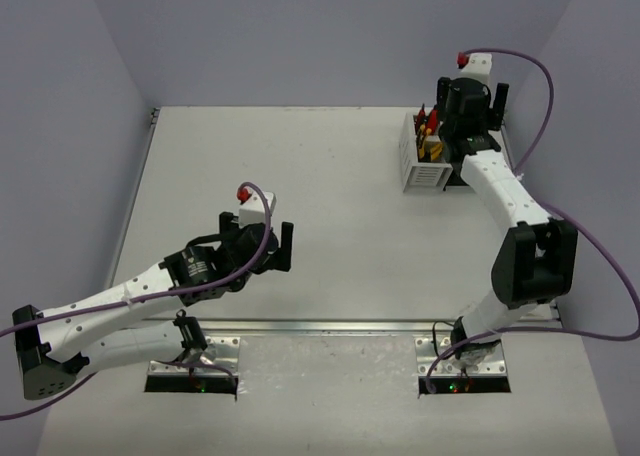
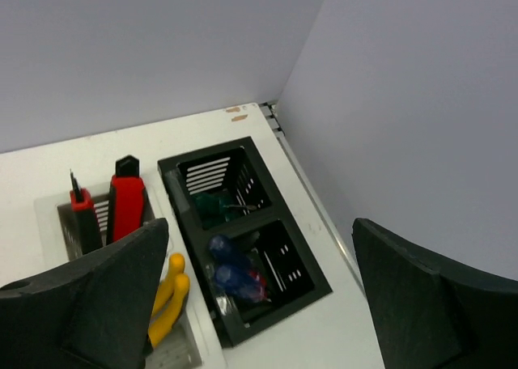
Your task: Sort the tools into containers
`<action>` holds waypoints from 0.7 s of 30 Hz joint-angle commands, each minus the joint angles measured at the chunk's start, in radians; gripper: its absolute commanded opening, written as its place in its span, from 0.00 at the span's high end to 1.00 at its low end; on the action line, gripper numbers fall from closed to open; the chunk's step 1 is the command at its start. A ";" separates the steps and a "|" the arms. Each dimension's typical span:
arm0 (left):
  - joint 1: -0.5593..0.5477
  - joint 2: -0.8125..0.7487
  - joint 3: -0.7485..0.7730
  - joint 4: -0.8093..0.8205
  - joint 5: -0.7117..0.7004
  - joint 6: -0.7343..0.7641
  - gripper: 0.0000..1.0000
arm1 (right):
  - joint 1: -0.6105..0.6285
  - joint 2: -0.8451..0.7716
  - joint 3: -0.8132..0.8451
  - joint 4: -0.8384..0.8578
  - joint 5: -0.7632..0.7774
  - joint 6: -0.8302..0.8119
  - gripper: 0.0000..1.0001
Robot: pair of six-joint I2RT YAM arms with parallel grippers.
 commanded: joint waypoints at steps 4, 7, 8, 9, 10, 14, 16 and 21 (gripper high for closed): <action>0.261 0.044 0.083 -0.020 -0.039 -0.109 0.00 | 0.095 -0.342 -0.010 -0.402 -0.136 0.189 0.01; 0.450 0.045 0.066 0.075 0.137 -0.063 0.00 | 0.130 -0.449 -0.051 -0.537 -0.208 0.259 0.01; 0.541 0.048 0.067 0.091 0.211 -0.058 0.00 | 0.139 -0.493 -0.081 -0.578 -0.248 0.268 0.01; 0.578 0.050 0.081 0.094 0.217 -0.060 0.00 | 0.146 -0.543 -0.144 -0.624 -0.290 0.276 0.01; 0.603 0.054 0.107 0.082 0.186 -0.061 0.00 | 0.152 -0.616 -0.193 -0.670 -0.350 0.293 0.01; 0.621 0.030 0.148 0.077 0.060 -0.038 0.00 | 0.154 -0.809 -0.330 -0.775 -0.468 0.291 0.01; 0.622 -0.005 0.146 0.084 0.033 -0.015 0.00 | 0.155 -0.863 -0.373 -0.812 -0.485 0.288 0.01; 0.621 -0.080 0.122 0.099 0.075 0.054 0.00 | 0.155 -0.952 -0.428 -0.850 -0.484 0.293 0.01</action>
